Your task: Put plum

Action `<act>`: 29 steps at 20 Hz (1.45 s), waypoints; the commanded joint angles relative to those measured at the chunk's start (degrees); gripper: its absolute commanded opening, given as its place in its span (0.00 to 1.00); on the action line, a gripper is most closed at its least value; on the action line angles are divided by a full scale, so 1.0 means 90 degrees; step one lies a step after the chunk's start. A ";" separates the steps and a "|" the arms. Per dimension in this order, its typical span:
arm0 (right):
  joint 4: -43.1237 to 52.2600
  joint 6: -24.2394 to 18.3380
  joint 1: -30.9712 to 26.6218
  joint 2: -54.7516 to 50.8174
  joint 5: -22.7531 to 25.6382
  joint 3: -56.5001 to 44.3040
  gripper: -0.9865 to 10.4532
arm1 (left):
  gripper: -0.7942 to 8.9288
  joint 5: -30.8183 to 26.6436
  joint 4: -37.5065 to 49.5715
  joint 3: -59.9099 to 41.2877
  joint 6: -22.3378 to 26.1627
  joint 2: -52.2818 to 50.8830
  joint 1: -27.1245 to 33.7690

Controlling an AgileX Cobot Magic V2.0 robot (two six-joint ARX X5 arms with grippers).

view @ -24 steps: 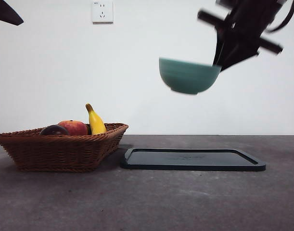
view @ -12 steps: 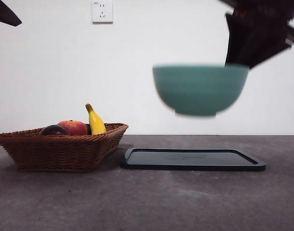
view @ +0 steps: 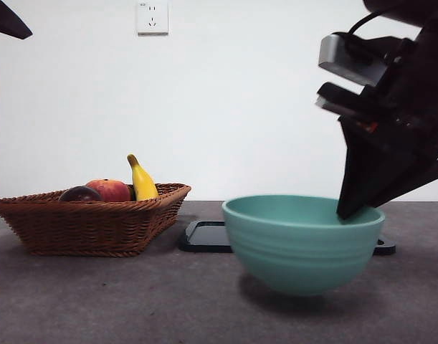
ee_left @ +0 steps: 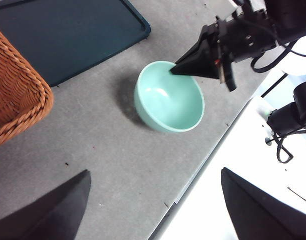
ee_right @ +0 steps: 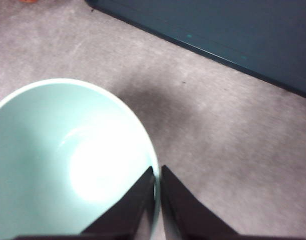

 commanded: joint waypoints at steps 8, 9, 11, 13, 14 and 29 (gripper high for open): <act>0.0272 0.0119 0.0367 0.0619 0.0289 0.0010 0.10 | 0.50 0.0015 0.0024 0.0080 0.0075 0.0041 -0.0029; 0.0272 0.0168 0.0367 0.0617 0.0345 0.0012 0.12 | 0.50 0.0015 0.0024 0.0080 0.0075 0.0041 -0.0029; 0.0274 0.0211 0.0367 0.0566 0.0352 0.0017 0.24 | 0.50 0.0015 0.0024 0.0080 0.0075 0.0041 -0.0029; 0.0277 0.0214 0.0364 0.0410 0.0347 0.0039 0.25 | 0.50 0.0015 0.0027 0.0080 0.0075 0.0041 -0.0029; 0.0270 0.0214 0.0364 0.0306 0.0347 0.0063 0.25 | 0.50 0.0015 0.0029 0.0080 0.0078 0.0041 -0.0029; -0.2161 0.0029 0.0364 -0.2526 -0.1370 0.1173 0.25 | 0.50 0.0015 0.0024 0.0080 0.0075 0.0041 -0.0029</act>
